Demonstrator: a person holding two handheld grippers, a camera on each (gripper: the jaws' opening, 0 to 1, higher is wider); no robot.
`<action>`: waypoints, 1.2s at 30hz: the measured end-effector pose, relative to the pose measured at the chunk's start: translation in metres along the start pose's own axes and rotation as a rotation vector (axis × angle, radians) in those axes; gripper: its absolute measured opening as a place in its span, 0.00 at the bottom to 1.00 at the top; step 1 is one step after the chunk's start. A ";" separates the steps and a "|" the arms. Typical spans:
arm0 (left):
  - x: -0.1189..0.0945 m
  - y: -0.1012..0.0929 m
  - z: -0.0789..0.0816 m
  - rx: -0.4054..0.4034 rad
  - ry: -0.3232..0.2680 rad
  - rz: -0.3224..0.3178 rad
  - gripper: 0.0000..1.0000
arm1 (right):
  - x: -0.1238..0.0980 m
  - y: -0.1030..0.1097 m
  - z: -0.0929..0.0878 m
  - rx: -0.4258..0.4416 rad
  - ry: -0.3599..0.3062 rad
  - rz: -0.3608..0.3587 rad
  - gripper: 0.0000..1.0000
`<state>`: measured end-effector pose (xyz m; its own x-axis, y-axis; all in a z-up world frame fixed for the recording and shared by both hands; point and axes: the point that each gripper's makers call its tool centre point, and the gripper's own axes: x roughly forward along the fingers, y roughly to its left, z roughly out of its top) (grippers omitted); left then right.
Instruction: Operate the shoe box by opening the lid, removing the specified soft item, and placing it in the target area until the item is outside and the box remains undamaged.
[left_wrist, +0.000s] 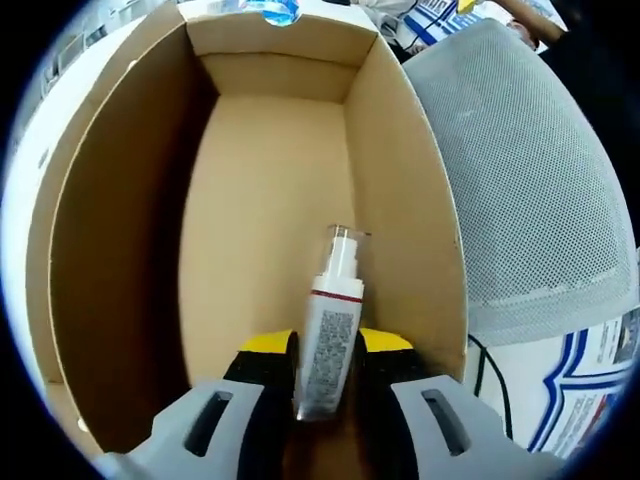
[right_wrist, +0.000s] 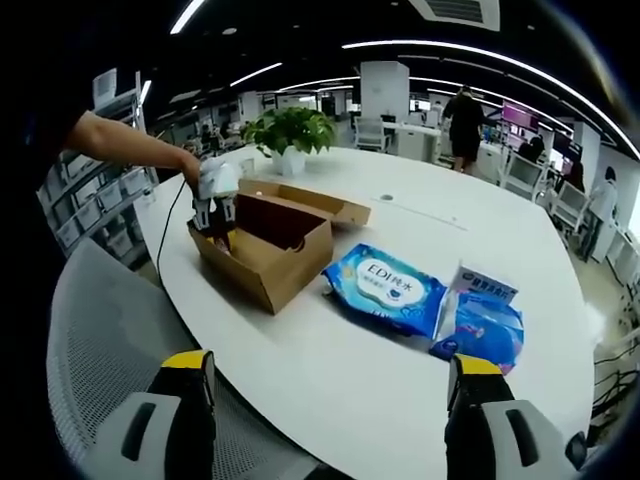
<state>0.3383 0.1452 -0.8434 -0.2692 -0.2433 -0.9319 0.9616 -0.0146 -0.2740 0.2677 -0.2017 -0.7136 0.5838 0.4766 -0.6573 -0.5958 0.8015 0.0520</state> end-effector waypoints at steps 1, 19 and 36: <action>0.000 0.001 0.000 -0.003 -0.003 0.002 0.22 | 0.000 0.000 0.001 0.000 -0.003 -0.001 0.97; -0.006 0.007 0.009 -0.098 -0.033 0.072 0.19 | -0.001 0.001 0.008 -0.004 -0.042 0.000 0.94; -0.027 0.009 0.017 -0.199 -0.106 0.142 0.18 | -0.004 0.007 0.015 -0.015 -0.070 0.011 0.92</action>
<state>0.3554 0.1348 -0.8170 -0.1155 -0.3296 -0.9371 0.9570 0.2157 -0.1938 0.2696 -0.1927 -0.7000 0.6139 0.5102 -0.6023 -0.6102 0.7908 0.0479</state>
